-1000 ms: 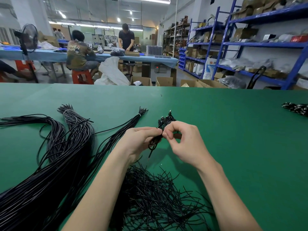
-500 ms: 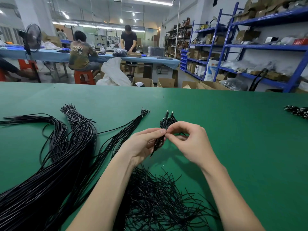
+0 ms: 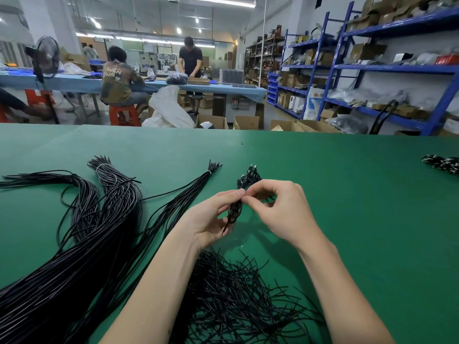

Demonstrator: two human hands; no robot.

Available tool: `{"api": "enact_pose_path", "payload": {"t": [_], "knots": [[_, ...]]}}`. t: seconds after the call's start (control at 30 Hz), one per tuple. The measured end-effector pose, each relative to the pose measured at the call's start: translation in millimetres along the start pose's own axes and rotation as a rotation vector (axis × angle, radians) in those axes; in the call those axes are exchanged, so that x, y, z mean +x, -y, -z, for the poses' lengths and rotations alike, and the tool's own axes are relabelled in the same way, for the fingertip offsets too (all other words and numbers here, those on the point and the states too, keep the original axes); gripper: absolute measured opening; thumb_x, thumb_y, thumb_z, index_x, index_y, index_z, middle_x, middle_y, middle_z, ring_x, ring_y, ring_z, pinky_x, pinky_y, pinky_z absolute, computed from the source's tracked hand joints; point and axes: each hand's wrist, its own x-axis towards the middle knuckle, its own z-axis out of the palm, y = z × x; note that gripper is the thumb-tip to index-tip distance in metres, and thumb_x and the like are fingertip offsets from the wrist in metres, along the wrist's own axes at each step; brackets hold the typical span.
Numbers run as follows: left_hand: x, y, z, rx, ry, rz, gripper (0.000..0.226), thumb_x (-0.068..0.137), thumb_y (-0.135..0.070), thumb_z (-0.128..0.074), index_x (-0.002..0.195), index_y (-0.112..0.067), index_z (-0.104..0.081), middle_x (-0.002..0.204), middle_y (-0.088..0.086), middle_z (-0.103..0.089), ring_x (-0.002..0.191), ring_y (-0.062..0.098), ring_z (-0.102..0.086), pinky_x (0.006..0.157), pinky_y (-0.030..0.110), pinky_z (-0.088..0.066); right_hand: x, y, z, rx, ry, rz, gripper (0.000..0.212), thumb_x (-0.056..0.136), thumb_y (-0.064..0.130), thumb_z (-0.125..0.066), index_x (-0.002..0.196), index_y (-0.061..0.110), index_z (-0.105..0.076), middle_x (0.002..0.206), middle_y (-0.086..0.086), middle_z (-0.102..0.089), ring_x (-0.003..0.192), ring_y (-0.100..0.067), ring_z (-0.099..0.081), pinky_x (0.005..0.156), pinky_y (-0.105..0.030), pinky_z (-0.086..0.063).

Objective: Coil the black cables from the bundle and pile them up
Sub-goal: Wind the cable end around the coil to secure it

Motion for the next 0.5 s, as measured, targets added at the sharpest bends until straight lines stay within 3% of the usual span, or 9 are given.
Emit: {"api": "enact_pose_path", "payload": {"t": [0.17,0.33,0.5], "knots": [[-0.9,-4.0,-1.0,-0.032,0.057,0.018,0.01,0.065,-0.022,-0.084,0.073,-0.02,-0.079,0.075,-0.005,-0.068,0.053,0.009,-0.053,0.046,0.017,-0.047,1.1,1.4,3.7,0.021,-0.002,0.029,0.009,0.086,0.02,-0.078,0.08,0.025,-0.074,0.073,0.016,-0.069,0.073,-0.004,-0.065,0.058,-0.012,-0.049],[-2.7,-6.1,3.9,-0.187,0.12,0.098,0.014,0.069,-0.01,-0.081,0.082,-0.007,-0.076,0.081,0.006,-0.07,0.059,0.016,-0.065,0.055,0.021,-0.059,-0.8,4.0,9.9,0.064,0.049,0.042,0.012,0.088,0.015,-0.075,0.08,0.023,-0.072,0.077,0.01,-0.07,0.076,-0.006,-0.064,0.058,-0.01,-0.047],[-3.0,-6.1,2.5,-0.178,0.116,0.094,0.013,0.068,-0.007,-0.08,0.081,-0.006,-0.078,0.083,0.007,-0.07,0.064,0.014,-0.067,0.054,0.022,-0.059,-0.7,4.6,16.5,0.053,0.066,0.038,0.009,0.086,0.024,-0.08,0.078,0.028,-0.075,0.075,0.019,-0.072,0.075,-0.004,-0.066,0.061,-0.008,-0.045]]}}
